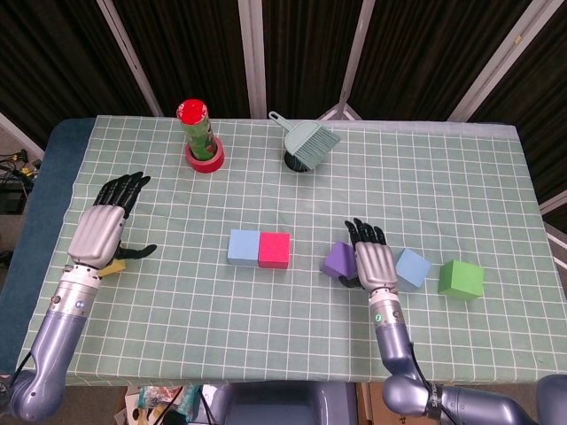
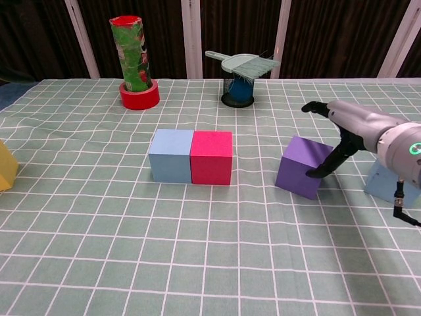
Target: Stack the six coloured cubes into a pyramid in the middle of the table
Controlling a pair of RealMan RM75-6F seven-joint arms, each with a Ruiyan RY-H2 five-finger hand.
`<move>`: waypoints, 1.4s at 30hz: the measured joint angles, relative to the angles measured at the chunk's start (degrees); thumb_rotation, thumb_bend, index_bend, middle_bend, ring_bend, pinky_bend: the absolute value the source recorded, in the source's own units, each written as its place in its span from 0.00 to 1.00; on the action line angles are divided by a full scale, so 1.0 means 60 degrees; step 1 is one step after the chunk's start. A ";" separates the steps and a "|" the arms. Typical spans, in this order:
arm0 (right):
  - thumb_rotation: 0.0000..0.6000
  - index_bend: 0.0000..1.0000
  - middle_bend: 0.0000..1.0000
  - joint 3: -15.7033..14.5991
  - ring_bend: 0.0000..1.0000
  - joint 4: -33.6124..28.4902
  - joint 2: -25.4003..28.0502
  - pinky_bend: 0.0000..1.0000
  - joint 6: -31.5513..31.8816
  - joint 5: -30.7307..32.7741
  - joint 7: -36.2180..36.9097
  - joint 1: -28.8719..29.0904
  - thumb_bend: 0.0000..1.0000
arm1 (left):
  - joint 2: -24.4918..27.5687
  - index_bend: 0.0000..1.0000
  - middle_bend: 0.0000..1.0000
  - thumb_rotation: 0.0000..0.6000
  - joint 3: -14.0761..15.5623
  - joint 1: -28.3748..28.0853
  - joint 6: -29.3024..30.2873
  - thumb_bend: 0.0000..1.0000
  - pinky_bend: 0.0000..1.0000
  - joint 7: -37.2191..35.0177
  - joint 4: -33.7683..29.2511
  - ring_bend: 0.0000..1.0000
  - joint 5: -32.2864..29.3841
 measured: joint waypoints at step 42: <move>1.00 0.00 0.40 -0.0183 0.25 0.0788 0.1024 0.00 -0.1709 0.0477 0.1569 0.0596 0.19 | 0.0037 0.00 0.04 1.00 -0.0249 0.0134 -0.0160 0.04 0.00 -0.0232 -0.0110 0.00 -0.0104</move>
